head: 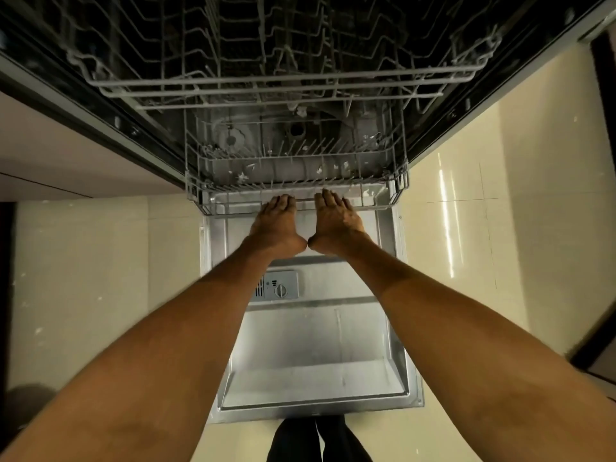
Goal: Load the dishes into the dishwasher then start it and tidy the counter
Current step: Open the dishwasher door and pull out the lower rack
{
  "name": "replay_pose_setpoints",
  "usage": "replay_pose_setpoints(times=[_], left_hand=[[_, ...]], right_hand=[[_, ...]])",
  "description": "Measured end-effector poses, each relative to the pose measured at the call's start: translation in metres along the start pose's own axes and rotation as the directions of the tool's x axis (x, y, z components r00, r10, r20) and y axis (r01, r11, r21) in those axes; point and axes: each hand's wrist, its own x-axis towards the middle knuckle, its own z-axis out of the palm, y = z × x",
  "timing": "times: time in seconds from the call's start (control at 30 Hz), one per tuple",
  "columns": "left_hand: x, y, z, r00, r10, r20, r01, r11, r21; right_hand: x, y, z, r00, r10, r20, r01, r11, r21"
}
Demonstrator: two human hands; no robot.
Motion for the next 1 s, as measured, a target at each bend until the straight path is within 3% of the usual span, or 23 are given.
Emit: replay_pose_setpoints(times=[0.37, 0.53, 1.0], left_hand=[[-0.093, 0.009, 0.062, 0.996, -0.016, 0.087, 0.024, 0.995, -0.094], [-0.141, 0.014, 0.092, 0.985, -0.031, 0.168, 0.047, 0.995, -0.091], [-0.240, 0.023, 0.171, 0.958, -0.025, 0.286, 0.050, 0.996, -0.079]], right_hand=[[-0.099, -0.005, 0.057, 0.995, -0.016, 0.103, 0.016, 1.000, 0.007], [-0.144, -0.012, 0.090, 0.978, 0.005, 0.210, 0.001, 1.000, -0.029], [-0.253, -0.025, 0.176, 0.939, -0.007, 0.344, 0.010, 1.000, -0.006]])
